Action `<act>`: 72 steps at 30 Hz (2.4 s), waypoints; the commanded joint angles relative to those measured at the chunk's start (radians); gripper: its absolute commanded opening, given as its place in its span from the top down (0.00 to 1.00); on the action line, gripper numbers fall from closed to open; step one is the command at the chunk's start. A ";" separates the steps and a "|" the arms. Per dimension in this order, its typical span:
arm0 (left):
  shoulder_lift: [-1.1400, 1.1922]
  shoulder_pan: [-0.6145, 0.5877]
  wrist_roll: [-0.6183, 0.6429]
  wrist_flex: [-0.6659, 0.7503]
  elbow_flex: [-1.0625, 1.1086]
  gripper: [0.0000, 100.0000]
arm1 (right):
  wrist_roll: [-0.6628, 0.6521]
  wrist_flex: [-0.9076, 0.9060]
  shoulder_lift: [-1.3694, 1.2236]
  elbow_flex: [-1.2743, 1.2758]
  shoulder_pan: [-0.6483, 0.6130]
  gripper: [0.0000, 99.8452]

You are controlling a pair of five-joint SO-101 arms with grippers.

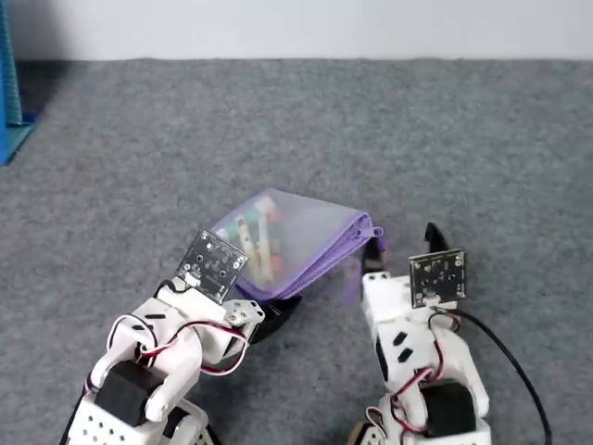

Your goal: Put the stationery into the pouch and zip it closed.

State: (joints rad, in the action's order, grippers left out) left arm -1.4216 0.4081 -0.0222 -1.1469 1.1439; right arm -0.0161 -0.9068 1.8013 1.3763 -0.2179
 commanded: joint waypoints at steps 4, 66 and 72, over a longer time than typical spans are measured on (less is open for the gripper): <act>-0.012 -0.006 0.091 -0.003 -0.127 0.67 | 0.124 -0.209 0.013 -0.199 -0.130 0.72; -0.014 -0.493 0.153 0.434 0.544 0.99 | 0.017 -0.068 0.013 0.305 0.228 0.99; -0.014 -0.491 0.153 0.436 0.544 0.99 | 0.017 -0.070 0.013 0.305 0.228 0.99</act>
State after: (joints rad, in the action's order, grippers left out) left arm -1.4216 -0.0752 0.1204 -0.7373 1.6962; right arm 0.0100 -0.9927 1.7998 1.6632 -0.0015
